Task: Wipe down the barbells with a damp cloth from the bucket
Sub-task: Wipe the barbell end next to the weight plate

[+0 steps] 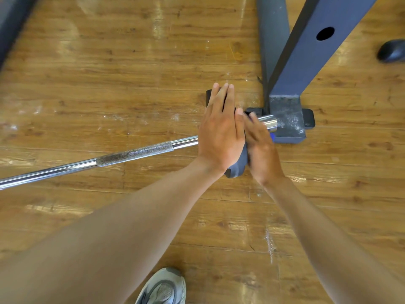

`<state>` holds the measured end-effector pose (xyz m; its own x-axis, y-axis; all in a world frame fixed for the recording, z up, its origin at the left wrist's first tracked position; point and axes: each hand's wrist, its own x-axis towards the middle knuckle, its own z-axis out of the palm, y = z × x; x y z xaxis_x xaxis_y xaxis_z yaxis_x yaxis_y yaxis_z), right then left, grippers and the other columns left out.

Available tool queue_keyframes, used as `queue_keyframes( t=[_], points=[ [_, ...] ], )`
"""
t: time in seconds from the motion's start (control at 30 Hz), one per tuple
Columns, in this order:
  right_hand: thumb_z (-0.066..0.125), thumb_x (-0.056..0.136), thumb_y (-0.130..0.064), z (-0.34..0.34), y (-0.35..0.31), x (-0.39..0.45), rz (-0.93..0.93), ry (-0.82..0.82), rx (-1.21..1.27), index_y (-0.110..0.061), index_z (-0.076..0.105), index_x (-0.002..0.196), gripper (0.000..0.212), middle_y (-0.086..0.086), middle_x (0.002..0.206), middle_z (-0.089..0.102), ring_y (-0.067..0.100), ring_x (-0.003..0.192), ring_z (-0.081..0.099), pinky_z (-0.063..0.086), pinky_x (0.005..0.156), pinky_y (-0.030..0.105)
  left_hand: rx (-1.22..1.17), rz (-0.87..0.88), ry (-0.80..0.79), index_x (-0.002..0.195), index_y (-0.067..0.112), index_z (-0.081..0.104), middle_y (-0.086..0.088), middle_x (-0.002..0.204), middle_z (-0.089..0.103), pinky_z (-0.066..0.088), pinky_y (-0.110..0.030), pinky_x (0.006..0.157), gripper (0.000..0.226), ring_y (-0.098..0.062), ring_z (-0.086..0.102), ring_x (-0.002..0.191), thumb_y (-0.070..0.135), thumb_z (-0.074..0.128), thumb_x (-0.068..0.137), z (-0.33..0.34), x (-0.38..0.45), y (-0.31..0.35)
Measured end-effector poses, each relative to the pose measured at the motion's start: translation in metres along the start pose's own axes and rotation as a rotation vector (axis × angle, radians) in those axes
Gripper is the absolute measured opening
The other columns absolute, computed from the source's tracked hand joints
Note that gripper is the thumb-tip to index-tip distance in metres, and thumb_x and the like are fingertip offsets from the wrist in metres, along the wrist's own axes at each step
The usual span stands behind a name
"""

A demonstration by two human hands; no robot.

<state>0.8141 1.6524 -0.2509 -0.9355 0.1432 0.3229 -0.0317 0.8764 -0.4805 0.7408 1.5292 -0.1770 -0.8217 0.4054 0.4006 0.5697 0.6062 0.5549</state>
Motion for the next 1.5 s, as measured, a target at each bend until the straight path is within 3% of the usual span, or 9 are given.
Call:
queue_keyframes(
  t=[0.3, 0.63, 0.8, 0.93, 1.03, 1.13, 1.27, 1.4, 1.5],
  points=[
    [0.054, 0.082, 0.022, -0.007, -0.003, -0.009, -0.091, -0.065, -0.047, -0.005, 0.040, 0.153, 0.078, 0.010, 0.163, 0.033, 0.024, 0.155, 0.017, 0.015, 0.126, 0.044, -0.005, 0.016, -0.010, 0.155, -0.003, 0.033, -0.020, 0.165, 0.027, 0.027, -0.043, 0.124, 0.051, -0.031, 0.015, 0.157, 0.021, 0.032, 0.110, -0.006, -0.025, 0.013],
    [0.059, 0.077, 0.025, -0.037, 0.005, -0.030, 0.080, -0.112, -0.131, -0.007, 0.032, 0.157, 0.090, 0.008, 0.165, 0.029, 0.025, 0.156, 0.012, 0.005, 0.127, 0.042, 0.162, 0.057, -0.203, 0.162, 0.004, 0.011, -0.011, 0.171, 0.001, 0.021, -0.045, 0.126, 0.061, -0.023, -0.005, 0.158, 0.034, 0.027, 0.112, -0.025, -0.091, 0.037],
    [0.065, 0.098, -0.019, -0.046, -0.022, -0.052, -0.084, -0.271, -0.029, -0.016, 0.038, 0.156, 0.064, -0.001, 0.164, 0.031, 0.019, 0.155, 0.018, 0.012, 0.127, 0.044, 0.267, 0.061, -0.241, 0.163, 0.007, 0.008, -0.008, 0.172, -0.001, 0.018, -0.043, 0.127, 0.066, -0.022, -0.005, 0.158, 0.039, 0.033, 0.111, -0.027, -0.138, 0.054],
    [0.068, 0.078, 0.014, -0.053, -0.021, -0.061, 0.216, -0.147, -0.147, -0.004, 0.042, 0.150, 0.079, 0.012, 0.158, 0.039, 0.031, 0.153, 0.022, 0.015, 0.123, 0.047, 0.252, 0.081, -0.271, 0.163, 0.009, 0.006, -0.003, 0.172, -0.003, 0.016, -0.043, 0.127, 0.062, -0.017, -0.006, 0.158, 0.036, 0.025, 0.111, -0.046, -0.163, 0.064],
    [0.055, 0.093, 0.002, -0.050, -0.044, -0.074, 0.090, -0.197, -0.022, -0.005, 0.043, 0.149, 0.058, 0.012, 0.157, 0.040, 0.026, 0.151, 0.029, 0.020, 0.125, 0.039, 0.221, 0.010, -0.193, 0.163, 0.007, 0.009, -0.005, 0.172, 0.001, 0.010, -0.041, 0.129, 0.060, -0.017, -0.004, 0.158, 0.035, 0.018, 0.110, -0.054, -0.138, 0.068],
    [0.063, 0.080, 0.015, -0.062, -0.034, -0.083, -0.034, -0.239, -0.074, -0.009, 0.041, 0.153, 0.080, 0.005, 0.161, 0.036, 0.022, 0.150, 0.027, 0.025, 0.123, 0.042, 0.251, -0.043, -0.241, 0.163, 0.006, 0.011, -0.007, 0.171, 0.003, 0.012, -0.042, 0.128, 0.065, -0.018, -0.003, 0.158, 0.042, 0.011, 0.109, -0.052, -0.114, 0.065],
    [0.069, 0.077, 0.016, -0.062, -0.026, -0.085, 0.237, -0.151, -0.197, -0.005, 0.038, 0.153, 0.084, 0.010, 0.159, 0.038, 0.030, 0.154, 0.019, 0.011, 0.125, 0.044, 0.265, 0.009, -0.314, 0.162, 0.005, 0.010, -0.007, 0.172, 0.002, 0.012, -0.041, 0.128, 0.067, -0.019, -0.006, 0.158, 0.043, 0.010, 0.108, -0.049, -0.139, 0.066],
    [0.056, 0.102, -0.010, -0.062, -0.050, -0.118, -0.003, -0.201, -0.005, -0.021, 0.032, 0.158, 0.062, -0.005, 0.161, 0.034, 0.021, 0.152, 0.024, 0.018, 0.124, 0.032, 0.274, 0.045, -0.314, 0.163, 0.006, 0.005, -0.006, 0.172, -0.004, 0.010, -0.041, 0.128, 0.064, -0.019, -0.011, 0.157, 0.040, 0.019, 0.110, -0.054, -0.174, 0.077],
    [0.066, 0.087, 0.007, -0.073, -0.031, -0.141, -0.066, -0.244, -0.136, -0.014, 0.032, 0.158, 0.081, 0.001, 0.164, 0.029, 0.025, 0.152, 0.024, 0.028, 0.121, 0.042, 0.283, 0.105, -0.340, 0.163, 0.008, 0.005, -0.004, 0.172, -0.005, 0.011, -0.041, 0.128, 0.063, -0.017, -0.010, 0.157, 0.040, 0.019, 0.111, -0.064, -0.210, 0.088]
  ],
)
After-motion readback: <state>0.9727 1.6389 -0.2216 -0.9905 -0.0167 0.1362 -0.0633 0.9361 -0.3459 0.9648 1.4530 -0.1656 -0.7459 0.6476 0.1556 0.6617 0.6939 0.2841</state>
